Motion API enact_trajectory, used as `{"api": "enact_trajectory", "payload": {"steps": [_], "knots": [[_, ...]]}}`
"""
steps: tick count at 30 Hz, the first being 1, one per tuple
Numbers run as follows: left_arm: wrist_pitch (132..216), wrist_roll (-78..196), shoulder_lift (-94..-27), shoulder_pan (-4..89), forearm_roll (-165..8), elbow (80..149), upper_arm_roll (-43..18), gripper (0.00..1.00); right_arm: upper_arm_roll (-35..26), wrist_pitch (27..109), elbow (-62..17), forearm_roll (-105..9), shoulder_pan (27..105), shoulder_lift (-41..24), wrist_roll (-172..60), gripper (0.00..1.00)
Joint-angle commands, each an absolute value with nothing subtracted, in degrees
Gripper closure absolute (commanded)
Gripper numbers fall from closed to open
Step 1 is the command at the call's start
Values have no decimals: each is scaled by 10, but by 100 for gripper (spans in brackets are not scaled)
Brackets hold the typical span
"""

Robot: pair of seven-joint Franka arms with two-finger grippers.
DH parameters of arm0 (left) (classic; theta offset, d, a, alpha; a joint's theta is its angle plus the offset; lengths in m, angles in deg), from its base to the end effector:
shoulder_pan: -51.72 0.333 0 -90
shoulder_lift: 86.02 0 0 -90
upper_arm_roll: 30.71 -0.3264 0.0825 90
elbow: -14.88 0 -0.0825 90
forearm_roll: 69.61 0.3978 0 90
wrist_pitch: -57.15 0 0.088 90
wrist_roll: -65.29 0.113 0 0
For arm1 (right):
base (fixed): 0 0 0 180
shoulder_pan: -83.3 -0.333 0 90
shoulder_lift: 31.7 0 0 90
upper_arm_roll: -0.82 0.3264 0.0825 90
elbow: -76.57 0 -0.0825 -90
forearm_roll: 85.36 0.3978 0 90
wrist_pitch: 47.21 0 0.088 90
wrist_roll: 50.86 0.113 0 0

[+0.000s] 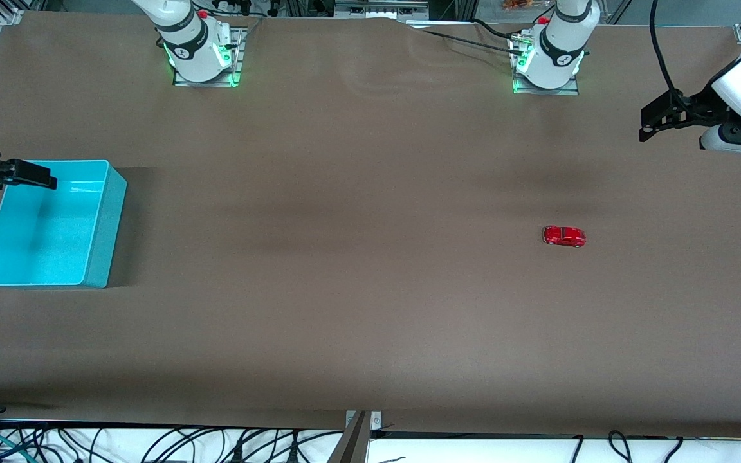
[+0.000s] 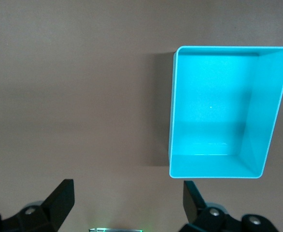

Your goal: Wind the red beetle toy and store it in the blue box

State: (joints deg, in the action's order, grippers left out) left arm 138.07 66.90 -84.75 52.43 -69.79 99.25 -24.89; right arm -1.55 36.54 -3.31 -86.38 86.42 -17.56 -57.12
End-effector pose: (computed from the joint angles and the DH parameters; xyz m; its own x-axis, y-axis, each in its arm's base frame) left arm 0.5563 -0.0494 0.6502 0.9897 -0.1174 -0.0820 -0.1171 -0.9931 0.0077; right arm 0.6259 -0.0593 0.5570 0.9836 0.0125 -0.1800 0.0142 -0.9999 0.0083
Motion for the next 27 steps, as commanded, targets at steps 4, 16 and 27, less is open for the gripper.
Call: {"api": "enact_trajectory", "payload": {"steps": [4,16,27], "knots": [[1374,682,-851,517,-686,987,-252,0,-16,361,-22,-864,864,-174,-573,0],[1374,679,-851,519,-686,986,-255,0,-16,361,-19,-868,864,-175,-573,0],[1368,706,-838,526,-686,989,-254,0,-21,361,-21,-861,867,-178,-571,0]]}}
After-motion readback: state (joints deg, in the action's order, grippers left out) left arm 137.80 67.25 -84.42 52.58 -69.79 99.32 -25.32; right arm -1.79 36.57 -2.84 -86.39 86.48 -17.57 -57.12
